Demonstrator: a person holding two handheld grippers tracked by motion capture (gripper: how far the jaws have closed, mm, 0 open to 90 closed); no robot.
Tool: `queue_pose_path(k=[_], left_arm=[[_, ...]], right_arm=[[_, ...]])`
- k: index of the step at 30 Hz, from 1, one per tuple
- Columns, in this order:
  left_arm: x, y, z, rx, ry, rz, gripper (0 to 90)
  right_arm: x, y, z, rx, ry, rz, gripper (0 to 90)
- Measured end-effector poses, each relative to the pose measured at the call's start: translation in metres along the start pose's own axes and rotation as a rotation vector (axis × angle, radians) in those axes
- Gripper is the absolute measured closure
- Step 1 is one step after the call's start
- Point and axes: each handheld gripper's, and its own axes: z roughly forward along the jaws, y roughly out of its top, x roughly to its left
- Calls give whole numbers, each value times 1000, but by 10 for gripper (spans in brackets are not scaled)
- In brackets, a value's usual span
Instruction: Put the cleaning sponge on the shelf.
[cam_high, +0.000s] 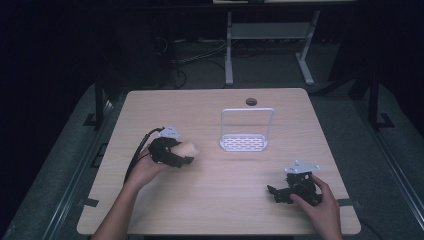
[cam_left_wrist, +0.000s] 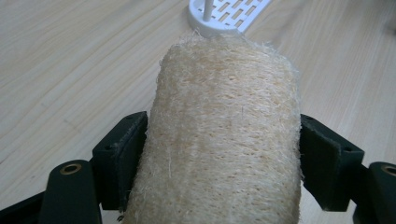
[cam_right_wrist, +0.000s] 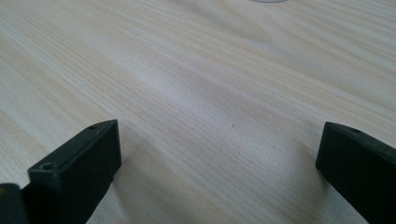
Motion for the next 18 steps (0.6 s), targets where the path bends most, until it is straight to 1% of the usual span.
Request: queue_pose_path(k=[3, 5, 6, 8, 9, 10, 12, 16, 17, 18], left_arm=[[-2, 3, 3, 6, -5, 11, 235], [-3, 5, 5, -2, -7, 5, 235], [-3, 6, 5, 2, -9, 10, 235], [-4, 8, 5, -4, -11, 6, 235], [-4, 9, 6, -1, -12, 15, 235], [-5, 10, 6, -6, -12, 10, 235], [-6, 11, 7, -4, -12, 14, 235], [-11, 16, 12, -14, -24, 14, 235], [-11, 18, 13, -10, -27, 25, 235], [-12, 20, 14, -14, -27, 21, 235]], right_arm=[[0, 0, 0, 0, 0, 0, 0], [0, 0, 0, 0, 0, 0, 0], [0, 0, 0, 0, 0, 0, 0], [0, 0, 0, 0, 0, 0, 0], [0, 0, 0, 0, 0, 0, 0], [0, 0, 0, 0, 0, -1, 0], [0, 0, 0, 0, 0, -1, 0], [0, 0, 0, 0, 0, -1, 0], [0, 0, 0, 0, 0, 0, 0], [0, 0, 0, 0, 0, 0, 0]])
